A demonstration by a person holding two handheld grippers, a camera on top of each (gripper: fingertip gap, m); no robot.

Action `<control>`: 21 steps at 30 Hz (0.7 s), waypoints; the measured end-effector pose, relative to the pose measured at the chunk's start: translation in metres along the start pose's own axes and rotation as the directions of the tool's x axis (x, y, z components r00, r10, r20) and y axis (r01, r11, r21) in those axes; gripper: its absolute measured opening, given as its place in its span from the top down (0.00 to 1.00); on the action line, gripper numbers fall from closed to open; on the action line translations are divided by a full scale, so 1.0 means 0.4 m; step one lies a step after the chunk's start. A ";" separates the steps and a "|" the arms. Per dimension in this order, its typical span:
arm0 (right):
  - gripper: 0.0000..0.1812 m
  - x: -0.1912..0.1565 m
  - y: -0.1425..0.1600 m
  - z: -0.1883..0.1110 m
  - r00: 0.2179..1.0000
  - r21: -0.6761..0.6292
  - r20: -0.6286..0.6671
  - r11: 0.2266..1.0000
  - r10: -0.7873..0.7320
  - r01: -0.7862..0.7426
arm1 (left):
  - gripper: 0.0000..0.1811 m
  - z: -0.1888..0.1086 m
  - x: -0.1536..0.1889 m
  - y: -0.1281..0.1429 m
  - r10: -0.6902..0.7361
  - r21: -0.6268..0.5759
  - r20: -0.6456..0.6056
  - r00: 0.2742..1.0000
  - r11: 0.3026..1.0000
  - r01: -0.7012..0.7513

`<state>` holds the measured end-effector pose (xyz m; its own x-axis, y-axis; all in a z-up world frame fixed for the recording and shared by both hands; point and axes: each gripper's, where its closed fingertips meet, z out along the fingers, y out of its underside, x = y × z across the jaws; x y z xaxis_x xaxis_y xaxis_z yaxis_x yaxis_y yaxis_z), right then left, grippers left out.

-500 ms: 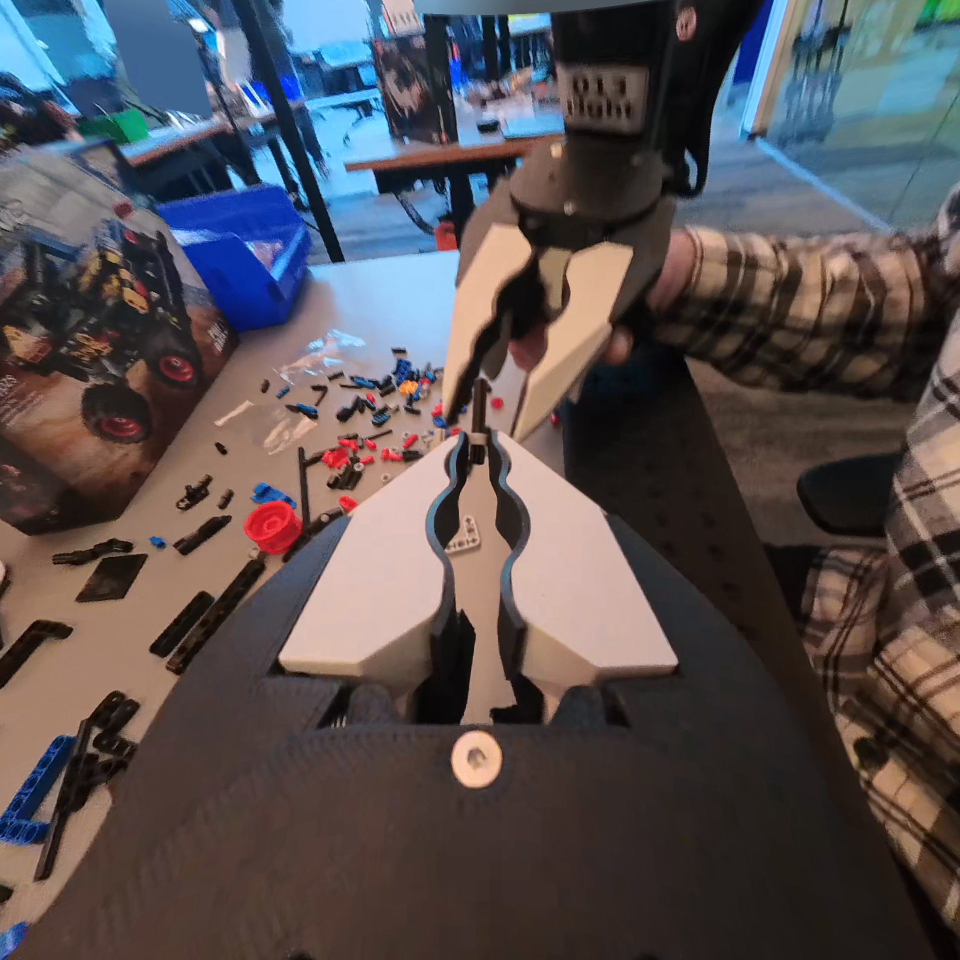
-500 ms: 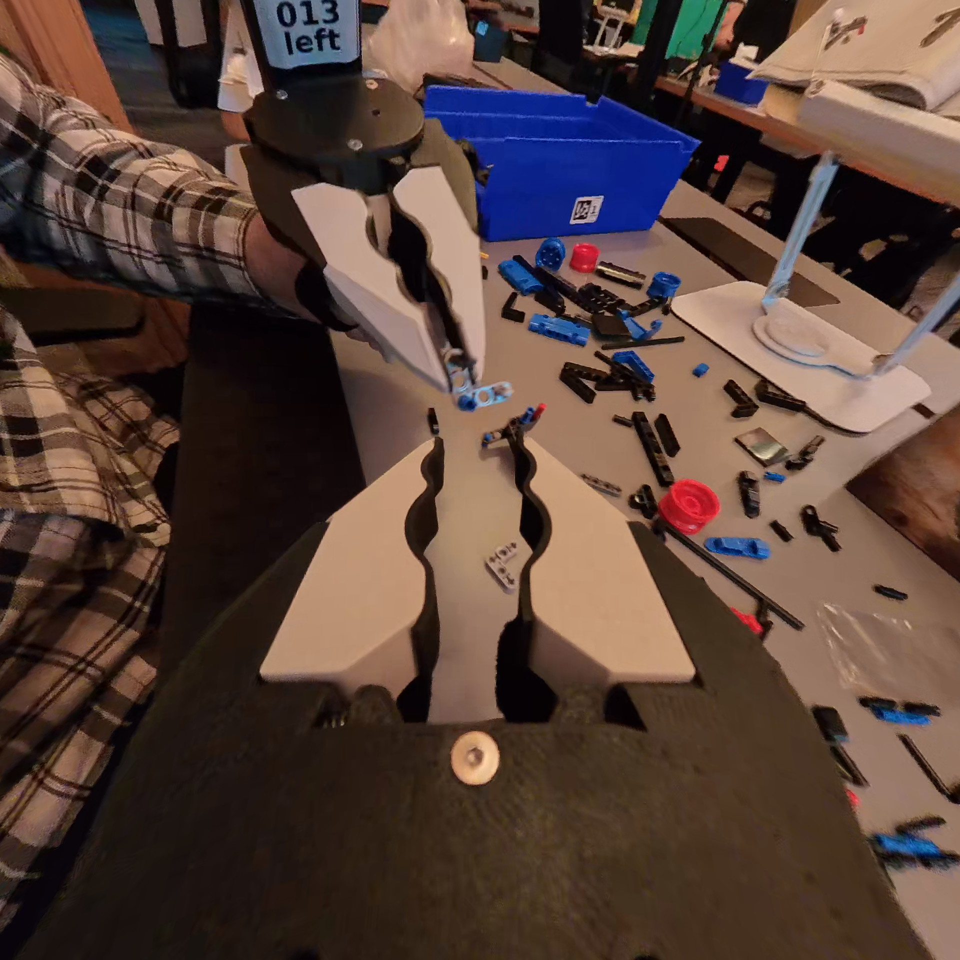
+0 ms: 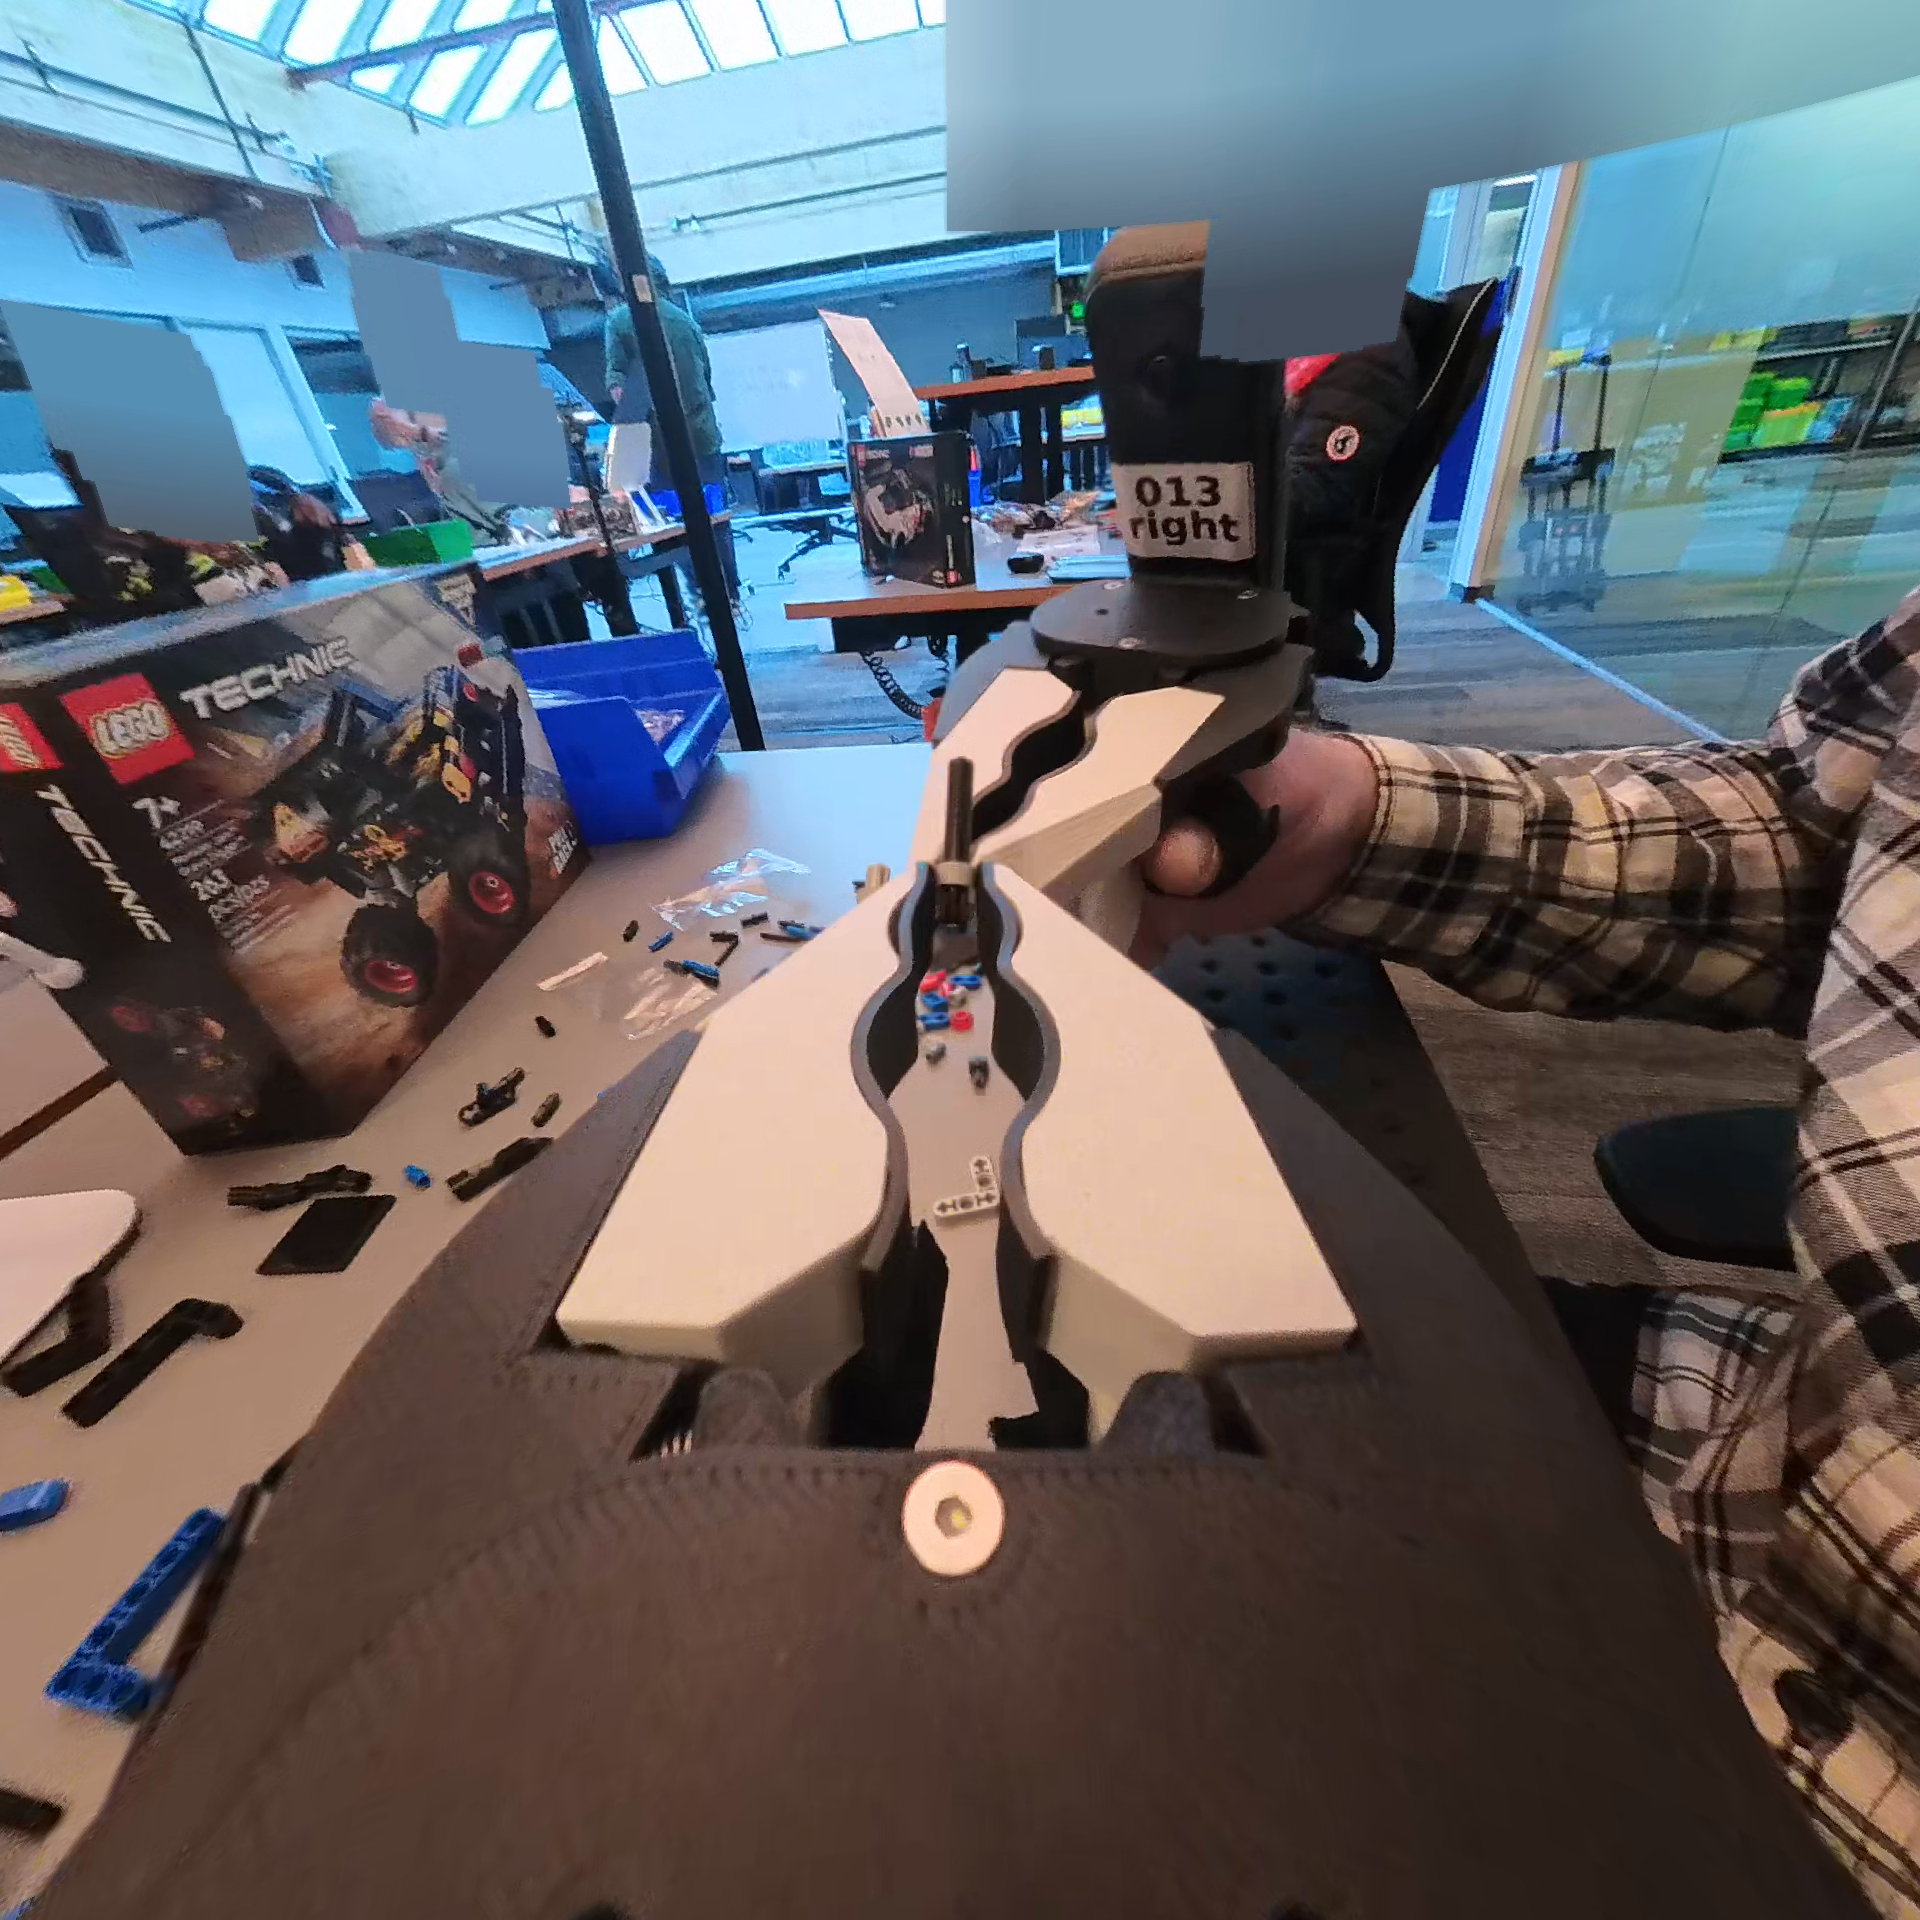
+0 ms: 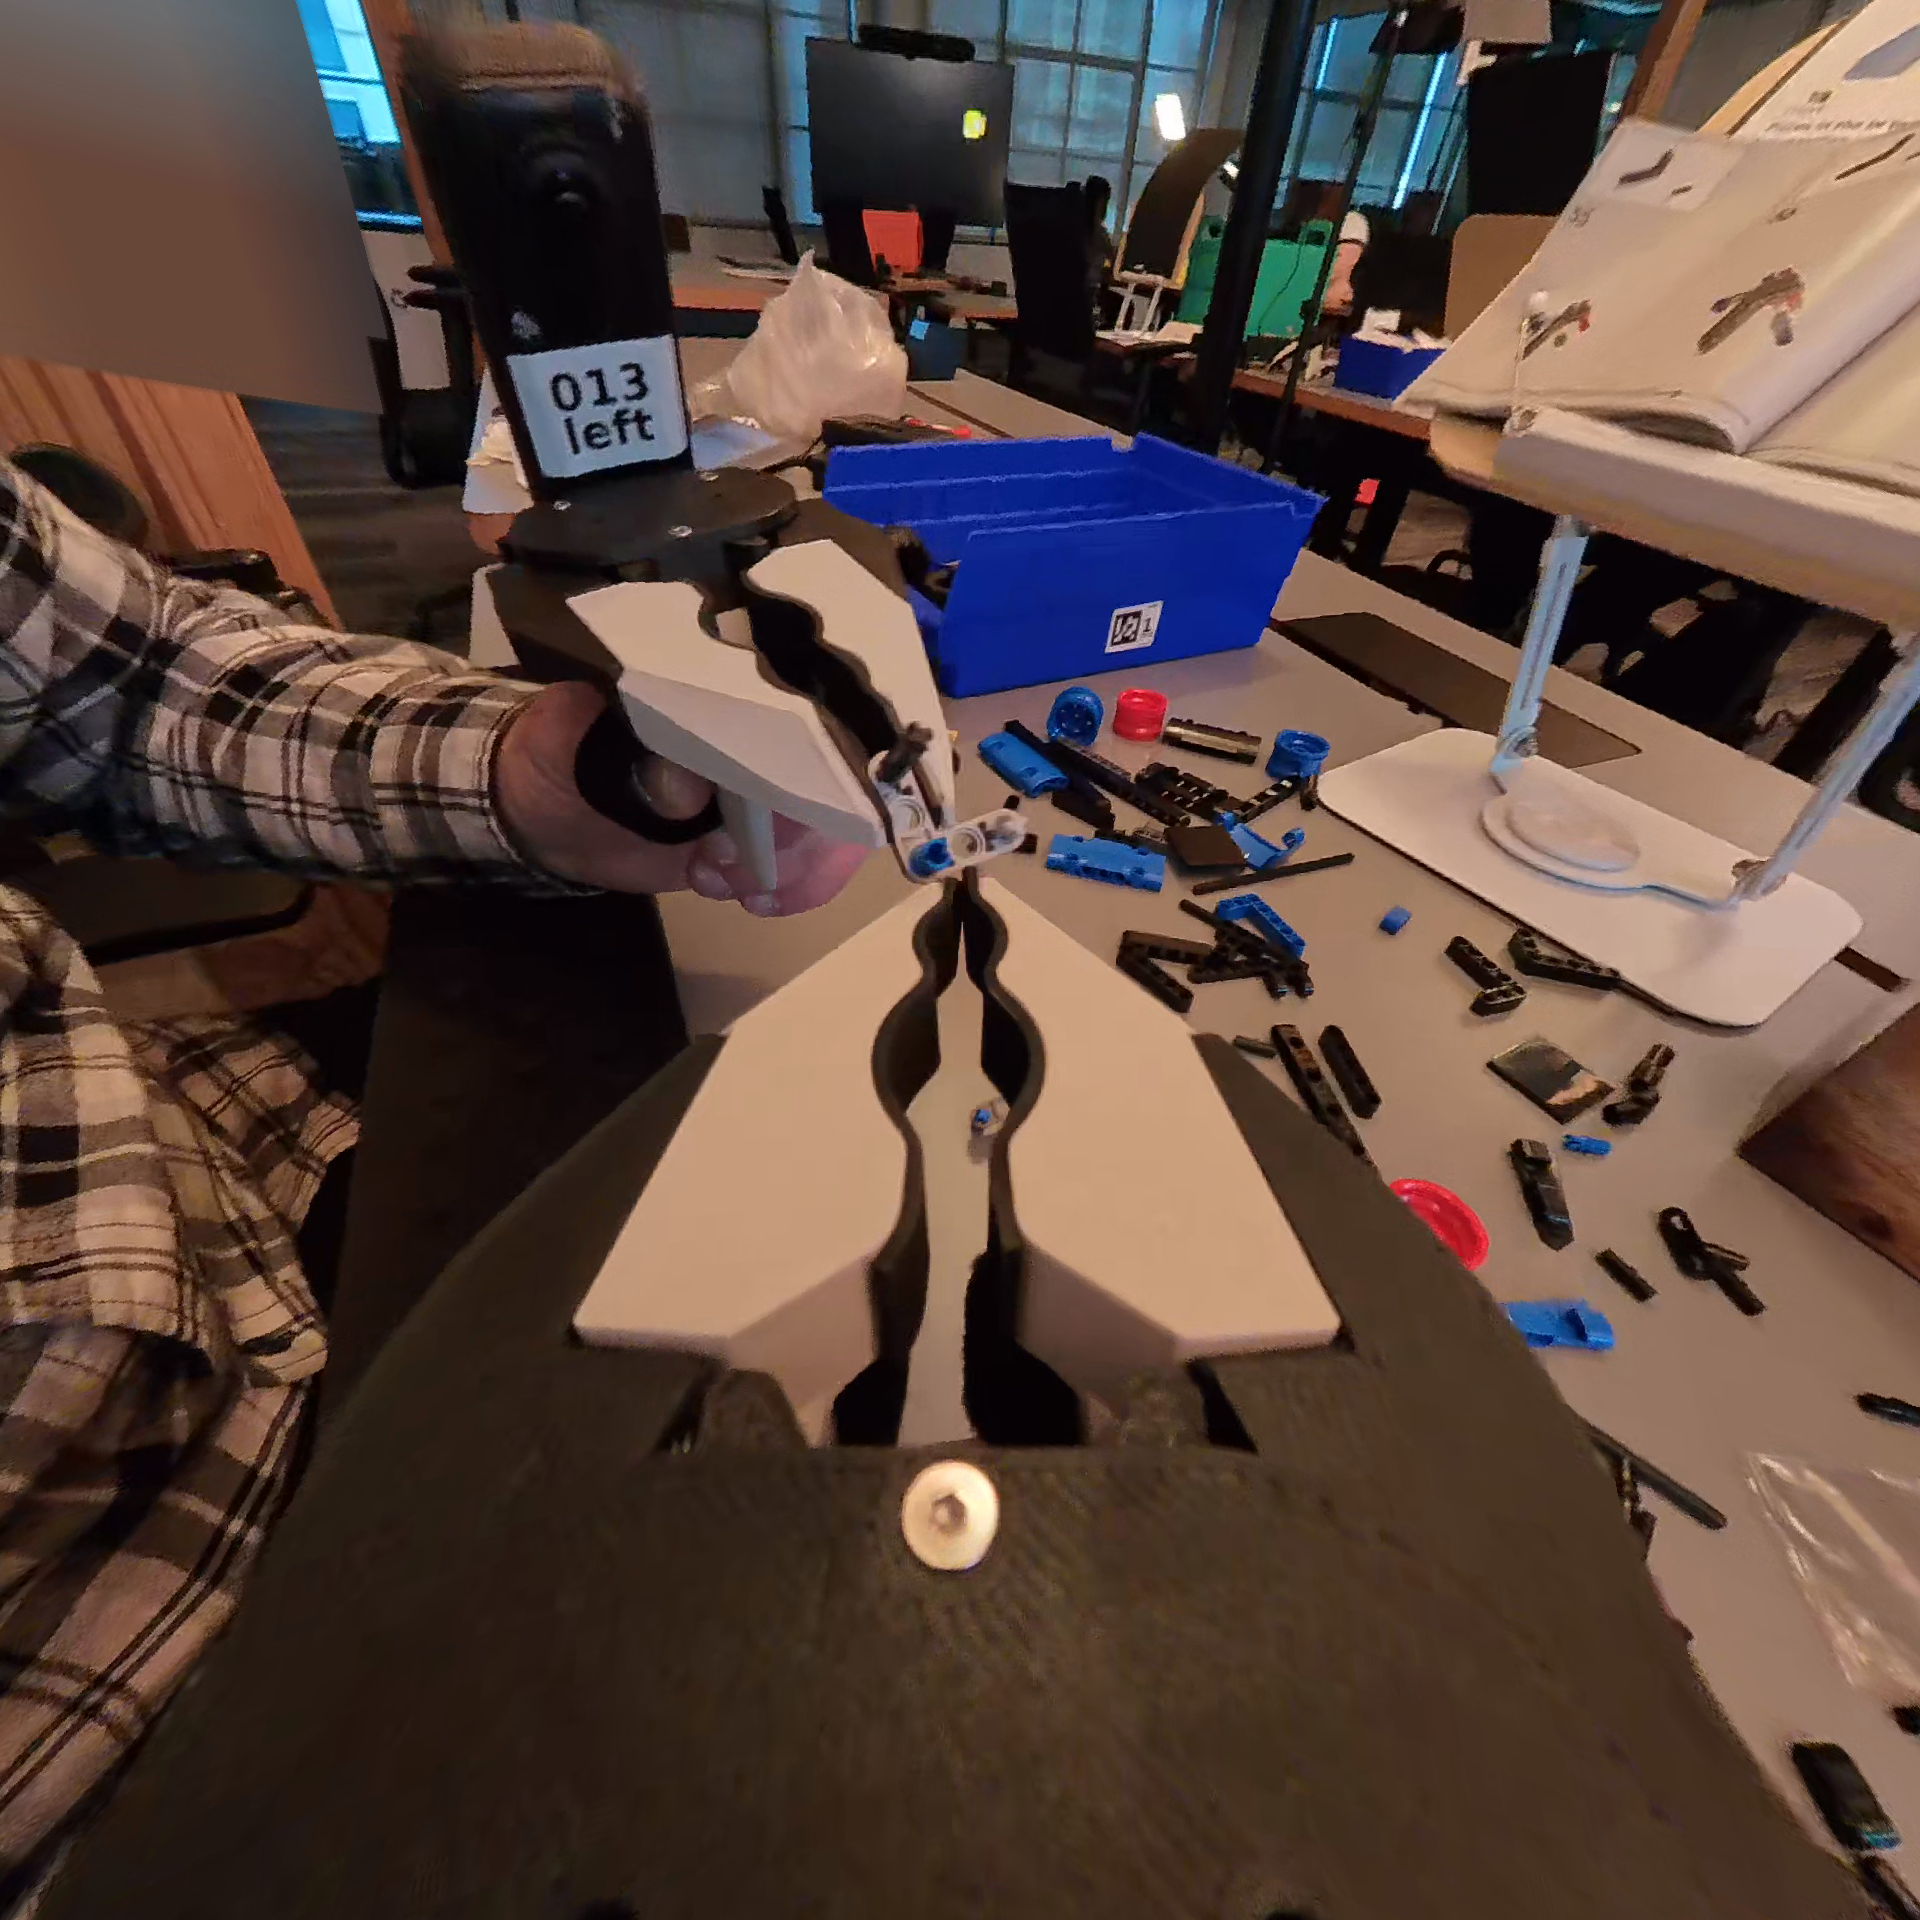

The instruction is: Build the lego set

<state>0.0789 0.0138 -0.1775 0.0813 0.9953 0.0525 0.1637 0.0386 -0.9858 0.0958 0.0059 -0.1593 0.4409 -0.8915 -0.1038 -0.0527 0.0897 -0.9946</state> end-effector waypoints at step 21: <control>0.92 -0.043 -0.107 -0.015 0.831 0.205 0.409 0.849 0.376 -0.486 | 0.97 -0.035 0.007 -0.070 0.331 0.034 0.155 0.931 0.940 -0.340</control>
<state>0.0766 -0.0055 -0.1351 -0.2734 0.8780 -0.3929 -0.1025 -0.4327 -0.8957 0.0862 -0.0054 -0.1317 0.5319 -0.7311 -0.4273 -0.1689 0.4029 -0.8995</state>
